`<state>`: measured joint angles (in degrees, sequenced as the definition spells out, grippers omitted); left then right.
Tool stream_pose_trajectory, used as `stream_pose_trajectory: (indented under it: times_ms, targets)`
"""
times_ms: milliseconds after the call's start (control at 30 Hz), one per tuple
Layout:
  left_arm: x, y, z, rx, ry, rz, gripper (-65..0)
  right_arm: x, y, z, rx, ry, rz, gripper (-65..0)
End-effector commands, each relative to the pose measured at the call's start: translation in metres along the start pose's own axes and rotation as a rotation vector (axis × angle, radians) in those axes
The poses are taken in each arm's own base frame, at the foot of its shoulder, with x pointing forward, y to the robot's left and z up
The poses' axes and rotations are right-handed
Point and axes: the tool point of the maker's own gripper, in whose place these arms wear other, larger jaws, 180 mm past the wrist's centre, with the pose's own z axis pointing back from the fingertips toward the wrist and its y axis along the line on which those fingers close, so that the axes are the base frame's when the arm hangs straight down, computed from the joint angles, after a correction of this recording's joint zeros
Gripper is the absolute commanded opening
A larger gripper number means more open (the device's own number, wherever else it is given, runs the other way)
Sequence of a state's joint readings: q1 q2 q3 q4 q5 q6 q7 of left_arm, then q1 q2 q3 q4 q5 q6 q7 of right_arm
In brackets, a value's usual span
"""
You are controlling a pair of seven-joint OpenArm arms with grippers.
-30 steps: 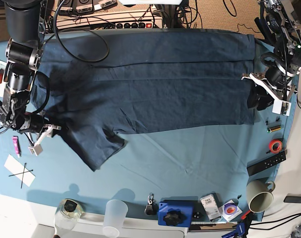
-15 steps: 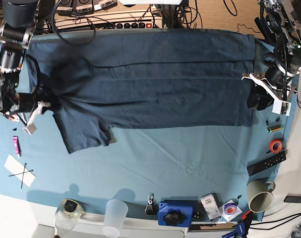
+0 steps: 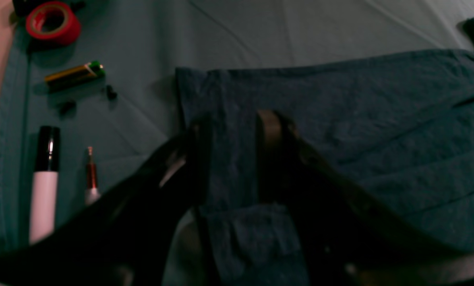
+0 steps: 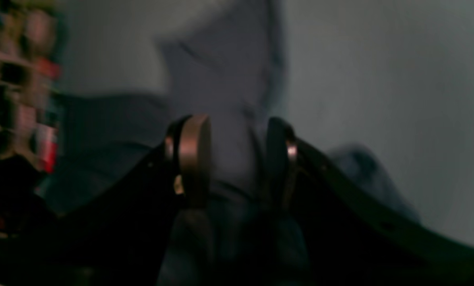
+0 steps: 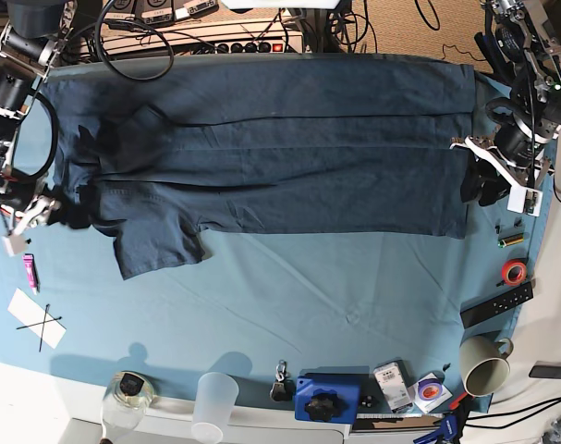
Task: Fold the T-shirt properly
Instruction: 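Grasp the hem corners with both grippers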
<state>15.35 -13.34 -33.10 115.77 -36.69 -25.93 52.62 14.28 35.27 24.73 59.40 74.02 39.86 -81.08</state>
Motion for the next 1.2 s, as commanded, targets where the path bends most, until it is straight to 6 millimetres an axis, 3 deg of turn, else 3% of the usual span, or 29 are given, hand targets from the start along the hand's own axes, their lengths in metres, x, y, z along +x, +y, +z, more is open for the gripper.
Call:
stream_pose_trajectory:
  times_ms: [0, 133, 333, 500, 700, 833, 967, 1167]
  targets:
    - [0.014, -0.001, 0.003, -0.006, -0.048, -0.014, -45.6, 0.035, 0.009, 0.018, 0.007, -0.098, 0.056, -41.3]
    - [0.014, 0.0, 0.003, -0.005, -0.048, -0.015, -45.6, 0.054, 0.007, 0.025, -0.033, -0.134, 0.09, -41.4]
    - [0.014, -0.001, 0.003, -0.006, -0.048, -0.014, -45.6, 0.065, -0.01, 0.009, -0.179, -0.123, 0.134, -41.4]
    - [0.014, -0.001, 0.003, -0.006, -0.049, -0.014, -45.6, 0.054, -0.008, -0.023, -0.196, -0.085, 0.144, -41.4]
    - [0.014, -0.001, 0.003, -0.006, -0.048, -0.014, -45.6, 0.032, -0.034, -0.058, -0.288, -0.06, 0.158, -41.4]
    - [0.014, -0.001, 0.003, -0.006, -0.048, -0.014, -45.6, 0.02, -0.041, -0.08, -0.264, -0.034, 0.093, -41.4]
    - [0.014, -0.001, 0.003, -0.006, -0.05, -0.014, -45.6, 0.018, -0.038, -0.101, -0.22, -0.026, 0.009, -41.4]
    - [0.014, -0.001, 0.003, -0.006, -0.05, -0.014, -45.6, 0.027, -0.019, -0.123, -0.17, -0.009, -0.004, -41.4]
